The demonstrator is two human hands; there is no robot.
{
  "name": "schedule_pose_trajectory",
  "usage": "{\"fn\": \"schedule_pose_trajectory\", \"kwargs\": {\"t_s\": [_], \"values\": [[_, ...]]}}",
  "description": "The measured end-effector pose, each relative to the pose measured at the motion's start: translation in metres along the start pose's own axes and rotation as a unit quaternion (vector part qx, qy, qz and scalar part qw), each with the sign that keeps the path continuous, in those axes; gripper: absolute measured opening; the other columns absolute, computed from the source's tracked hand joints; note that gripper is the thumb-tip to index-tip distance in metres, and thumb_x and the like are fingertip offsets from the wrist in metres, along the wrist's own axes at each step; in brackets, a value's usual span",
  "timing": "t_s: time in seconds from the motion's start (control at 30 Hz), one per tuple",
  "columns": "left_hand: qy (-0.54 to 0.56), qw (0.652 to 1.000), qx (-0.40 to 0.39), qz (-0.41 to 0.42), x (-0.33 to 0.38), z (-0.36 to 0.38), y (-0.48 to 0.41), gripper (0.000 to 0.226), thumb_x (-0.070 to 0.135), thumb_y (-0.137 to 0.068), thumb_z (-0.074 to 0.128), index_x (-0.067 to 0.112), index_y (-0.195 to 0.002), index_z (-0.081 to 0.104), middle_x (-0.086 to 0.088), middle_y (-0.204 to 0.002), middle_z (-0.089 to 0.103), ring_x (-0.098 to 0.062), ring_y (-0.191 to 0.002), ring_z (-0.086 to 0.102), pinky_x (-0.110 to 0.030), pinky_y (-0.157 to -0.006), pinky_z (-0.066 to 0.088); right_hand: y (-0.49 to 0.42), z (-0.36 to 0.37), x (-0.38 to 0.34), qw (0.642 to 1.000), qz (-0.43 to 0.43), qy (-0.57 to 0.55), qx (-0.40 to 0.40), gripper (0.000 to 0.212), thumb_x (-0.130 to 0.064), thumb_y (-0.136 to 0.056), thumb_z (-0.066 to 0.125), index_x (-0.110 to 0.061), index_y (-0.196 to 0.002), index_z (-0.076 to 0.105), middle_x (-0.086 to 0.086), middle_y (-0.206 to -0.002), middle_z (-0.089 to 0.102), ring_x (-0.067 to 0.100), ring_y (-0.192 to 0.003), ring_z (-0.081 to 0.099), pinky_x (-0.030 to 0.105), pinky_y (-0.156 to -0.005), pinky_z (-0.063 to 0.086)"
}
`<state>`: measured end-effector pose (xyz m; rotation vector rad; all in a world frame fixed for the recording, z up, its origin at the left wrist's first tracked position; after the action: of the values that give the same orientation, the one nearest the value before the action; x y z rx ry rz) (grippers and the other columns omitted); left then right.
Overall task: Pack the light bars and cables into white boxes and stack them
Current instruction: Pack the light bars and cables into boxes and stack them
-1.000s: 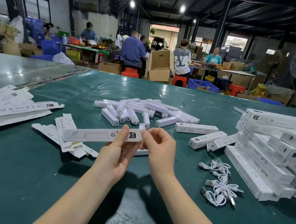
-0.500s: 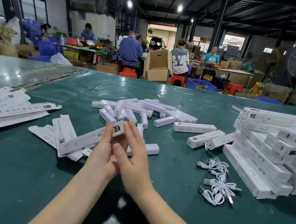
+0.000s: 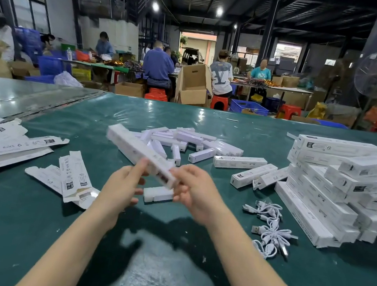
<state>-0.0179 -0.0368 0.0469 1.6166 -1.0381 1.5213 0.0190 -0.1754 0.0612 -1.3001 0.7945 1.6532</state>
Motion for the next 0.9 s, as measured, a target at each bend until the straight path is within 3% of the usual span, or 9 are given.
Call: {"fn": "schedule_pose_trajectory", "kwargs": {"t_s": [0.1, 0.23, 0.33, 0.47, 0.6, 0.67, 0.73, 0.83, 0.9], "values": [[0.003, 0.999, -0.018, -0.031, -0.005, 0.001, -0.005, 0.038, 0.053, -0.093, 0.04, 0.02, -0.084, 0.059, 0.001, -0.082, 0.058, -0.013, -0.064, 0.052, -0.026, -0.056, 0.04, -0.003, -0.024, -0.03, 0.967, -0.02, -0.224, 0.122, 0.014, -0.001, -0.091, 0.049, -0.003, -0.077, 0.05, 0.008, -0.05, 0.056, 0.005, -0.03, 0.047, 0.015, -0.035, 0.042], [-0.003, 0.997, -0.057, -0.044, -0.014, 0.007, -0.005, 0.038, 0.048, -0.095, 0.039, 0.017, -0.085, 0.059, -0.002, -0.083, 0.059, -0.015, -0.064, 0.054, -0.025, -0.056, 0.041, 0.005, -0.068, -0.067, 0.838, -0.13, -0.481, 0.223, 0.018, -0.01, -0.09, 0.055, 0.0, -0.105, 0.053, 0.013, -0.06, 0.063, 0.012, -0.037, 0.058, 0.018, -0.042, 0.051], [-0.006, 0.996, -0.078, -0.047, -0.016, 0.01, -0.004, 0.038, 0.046, -0.096, 0.039, 0.015, -0.085, 0.059, -0.002, -0.082, 0.06, -0.016, -0.066, 0.055, -0.026, -0.059, 0.043, 0.016, -0.102, -0.078, 0.755, -0.192, -0.576, 0.247, 0.026, -0.013, -0.089, 0.057, 0.001, -0.111, 0.053, 0.017, -0.084, 0.06, 0.017, -0.054, 0.062, 0.02, -0.05, 0.054], [0.0, 0.995, -0.085, -0.053, -0.018, 0.01, -0.003, 0.037, 0.045, -0.096, 0.039, 0.015, -0.086, 0.059, -0.002, -0.082, 0.059, -0.016, -0.067, 0.055, -0.027, -0.063, 0.045, 0.021, -0.125, -0.081, 0.718, -0.223, -0.601, 0.271, 0.028, -0.004, -0.09, 0.055, 0.0, -0.118, 0.053, 0.01, -0.104, 0.055, 0.014, -0.069, 0.055, 0.018, -0.062, 0.055], [0.008, 0.996, -0.074, -0.046, -0.017, 0.006, -0.003, 0.035, 0.042, -0.096, 0.041, 0.014, -0.086, 0.059, -0.004, -0.085, 0.059, -0.018, -0.071, 0.056, -0.029, -0.064, 0.046, 0.012, -0.124, -0.067, 0.709, -0.209, -0.602, 0.302, 0.032, 0.002, -0.092, 0.047, 0.001, -0.124, 0.047, 0.016, -0.131, 0.044, 0.014, -0.091, 0.055, 0.014, -0.067, 0.051], [-0.005, 0.998, -0.052, -0.021, -0.014, 0.002, -0.004, 0.028, 0.038, -0.095, 0.047, 0.016, -0.084, 0.06, -0.004, -0.088, 0.06, -0.018, -0.076, 0.056, -0.032, -0.069, 0.046, 0.014, -0.112, -0.06, 0.715, -0.16, -0.618, 0.285, 0.01, -0.006, -0.094, 0.048, -0.004, -0.1, 0.055, 0.025, -0.123, 0.053, 0.007, -0.083, 0.058, 0.005, -0.065, 0.046], [-0.099, 0.994, 0.015, 0.032, -0.012, -0.01, -0.007, 0.017, 0.033, -0.091, 0.056, 0.021, -0.079, 0.059, -0.002, -0.092, 0.062, -0.021, -0.09, 0.057, -0.034, -0.077, 0.044, 0.008, -0.1, -0.052, 0.723, -0.148, -0.621, 0.262, 0.012, 0.0, -0.094, 0.045, -0.003, -0.101, 0.054, 0.021, -0.107, 0.058, 0.007, -0.078, 0.061, 0.012, -0.074, 0.05], [-0.361, 0.917, 0.164, 0.047, -0.015, -0.038, -0.014, 0.015, 0.033, -0.083, 0.062, 0.023, -0.094, 0.061, -0.006, -0.118, 0.056, -0.029, -0.124, 0.037, -0.044, -0.098, 0.032, 0.001, -0.092, -0.054, 0.776, -0.11, -0.554, 0.28, 0.021, 0.008, -0.091, 0.037, -0.007, -0.085, 0.051, 0.008, -0.076, 0.052, 0.013, -0.06, 0.054, 0.022, -0.063, 0.056], [-0.456, 0.866, 0.197, -0.049, -0.021, -0.056, -0.017, 0.039, 0.031, -0.081, 0.06, 0.024, -0.119, 0.053, -0.011, -0.143, 0.031, -0.03, -0.135, 0.012, -0.056, -0.109, 0.012, 0.0, -0.082, -0.052, 0.811, -0.076, -0.504, 0.287, 0.024, 0.005, -0.09, 0.038, -0.01, -0.075, 0.051, 0.004, -0.068, 0.05, 0.011, -0.052, 0.048, 0.019, -0.048, 0.052]]}}
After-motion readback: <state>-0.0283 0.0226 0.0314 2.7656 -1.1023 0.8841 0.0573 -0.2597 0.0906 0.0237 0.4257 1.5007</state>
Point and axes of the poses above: each hand's wrist, its own y-axis away from the middle knuckle, its own z-axis out of the palm, x = y × z, the point moved 1 cm from there along -y, towards the middle knuckle
